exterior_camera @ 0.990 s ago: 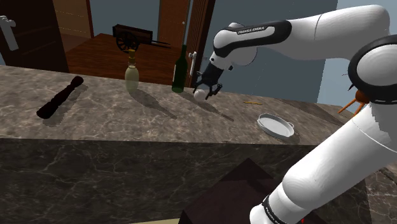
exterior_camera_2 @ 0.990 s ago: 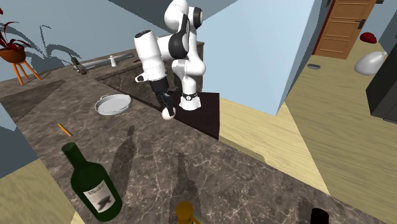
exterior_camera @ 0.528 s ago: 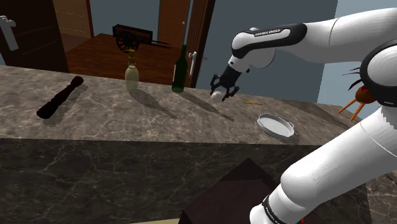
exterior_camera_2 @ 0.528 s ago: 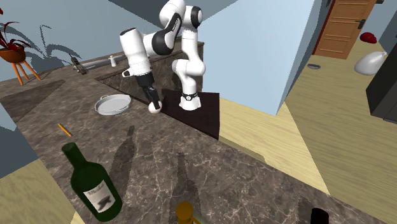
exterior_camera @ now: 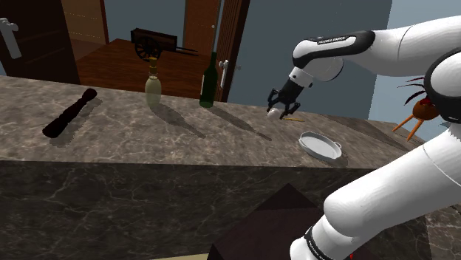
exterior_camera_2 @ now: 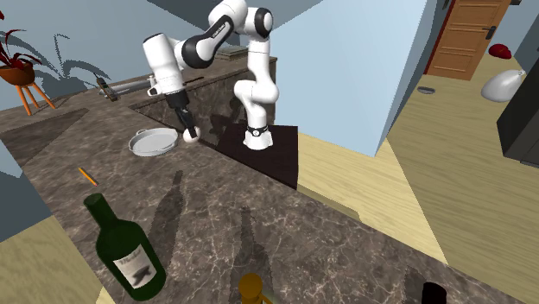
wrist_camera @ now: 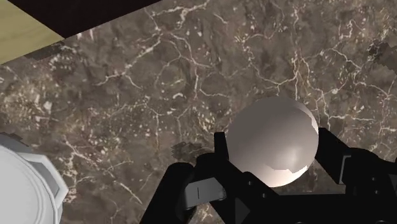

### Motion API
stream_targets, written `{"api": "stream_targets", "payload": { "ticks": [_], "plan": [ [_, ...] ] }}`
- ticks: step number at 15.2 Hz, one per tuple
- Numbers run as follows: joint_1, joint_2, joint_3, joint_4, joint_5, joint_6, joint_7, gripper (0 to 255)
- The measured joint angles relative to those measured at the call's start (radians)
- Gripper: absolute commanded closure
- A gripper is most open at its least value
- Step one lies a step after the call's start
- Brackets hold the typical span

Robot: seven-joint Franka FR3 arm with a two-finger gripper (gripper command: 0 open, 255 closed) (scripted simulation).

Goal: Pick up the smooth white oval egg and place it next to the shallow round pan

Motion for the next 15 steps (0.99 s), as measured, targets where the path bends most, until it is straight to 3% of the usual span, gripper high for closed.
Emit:
{"api": "stream_targets", "payload": {
  "ticks": [8,15],
  "plan": [
    [-0.081,0.034,-0.125,0.048,-0.03,-0.061,-0.185,255],
    [-0.15,0.126,-0.237,0.155,-0.03,-0.121,-0.361,255]
  ]
}}
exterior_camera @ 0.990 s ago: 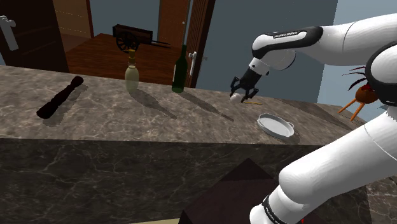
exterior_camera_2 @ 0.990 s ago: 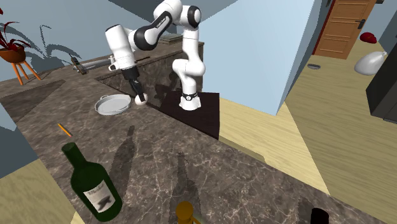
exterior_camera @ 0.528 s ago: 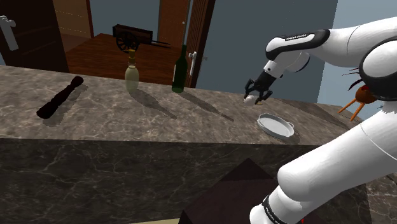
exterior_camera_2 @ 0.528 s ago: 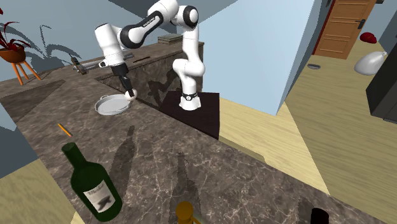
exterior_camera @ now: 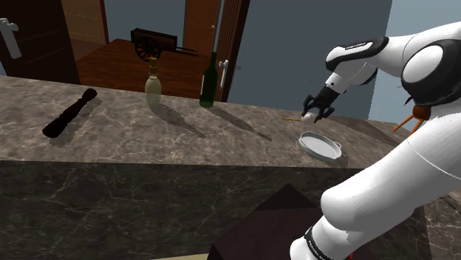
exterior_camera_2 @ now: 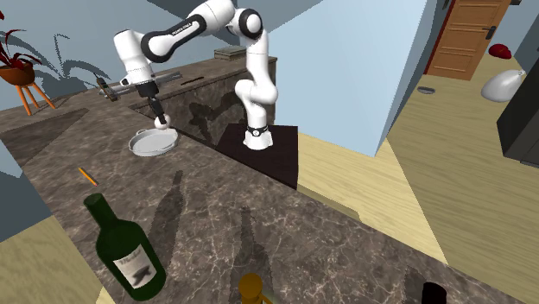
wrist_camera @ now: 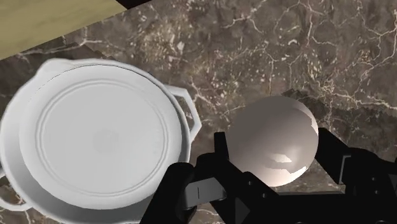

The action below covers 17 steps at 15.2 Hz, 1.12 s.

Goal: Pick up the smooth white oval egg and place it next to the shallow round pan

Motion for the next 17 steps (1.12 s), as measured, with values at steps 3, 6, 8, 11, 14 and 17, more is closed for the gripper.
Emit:
{"api": "stream_targets", "payload": {
  "ticks": [3,6,8,11,14,17],
  "plan": [
    [-0.032,0.056,-0.046,0.063,0.011,-0.031,-0.08,255],
    [-0.067,0.129,-0.088,0.154,0.034,-0.077,-0.159,255],
    [-0.094,0.186,-0.112,0.213,0.056,-0.101,-0.212,255],
    [-0.141,0.259,-0.143,0.294,0.084,-0.14,-0.29,255],
    [-0.203,0.353,-0.167,0.402,0.124,-0.19,-0.37,255],
    [-0.275,0.454,-0.18,0.528,0.167,-0.249,-0.437,255]
  ]
}}
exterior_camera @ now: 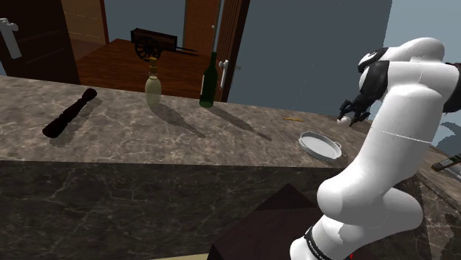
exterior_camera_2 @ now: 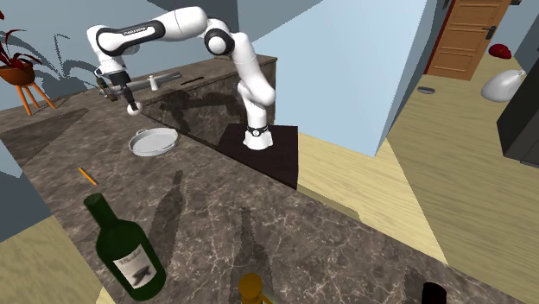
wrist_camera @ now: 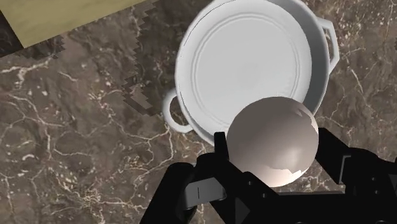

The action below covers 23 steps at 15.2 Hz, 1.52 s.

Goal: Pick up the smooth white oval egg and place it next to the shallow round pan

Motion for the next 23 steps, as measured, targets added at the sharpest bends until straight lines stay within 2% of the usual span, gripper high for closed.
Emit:
{"api": "stream_targets", "payload": {
  "ticks": [7,8,12,23],
  "plan": [
    [-0.217,0.263,0.012,0.38,0.104,-0.165,-0.103,255],
    [-0.234,0.285,0.016,0.409,0.112,-0.174,-0.108,255],
    [-0.244,0.313,0.021,0.408,0.122,-0.151,-0.121,255],
    [-0.213,0.322,0.024,0.262,0.13,-0.01,-0.161,255]
  ]
}}
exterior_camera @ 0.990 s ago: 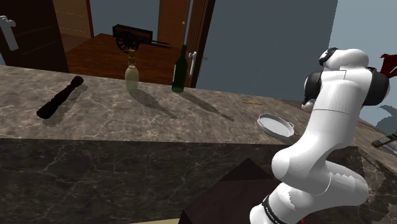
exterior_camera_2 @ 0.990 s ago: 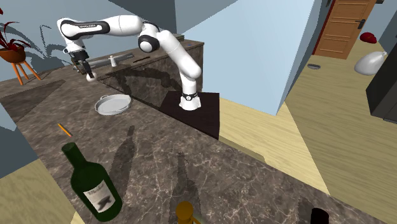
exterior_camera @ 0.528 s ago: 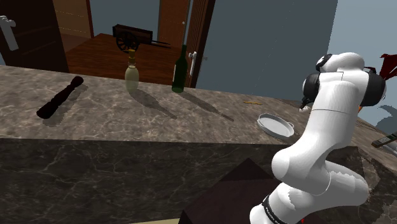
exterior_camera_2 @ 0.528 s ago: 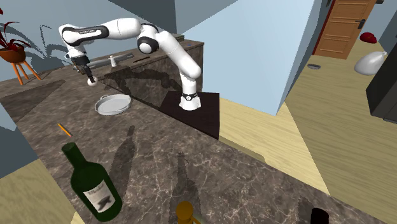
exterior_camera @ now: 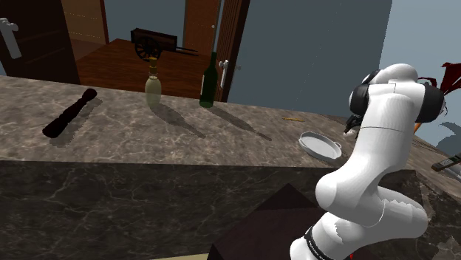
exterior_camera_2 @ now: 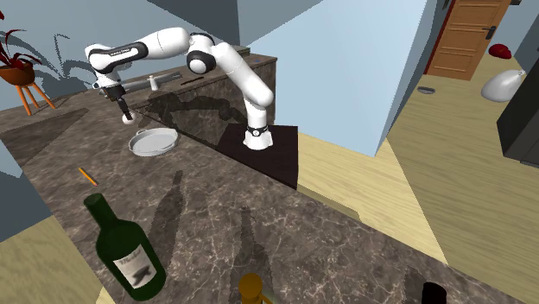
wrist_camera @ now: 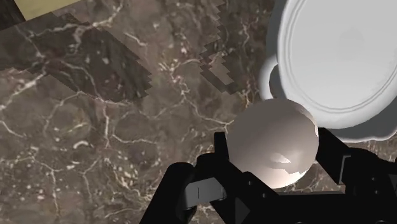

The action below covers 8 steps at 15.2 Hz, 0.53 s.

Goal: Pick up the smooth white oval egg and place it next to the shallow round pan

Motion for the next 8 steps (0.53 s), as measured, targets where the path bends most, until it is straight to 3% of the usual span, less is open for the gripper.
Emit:
{"api": "stream_targets", "payload": {
  "ticks": [8],
  "plan": [
    [0.005,0.031,0.01,-0.059,0.017,0.081,-0.025,255]
  ]
}}
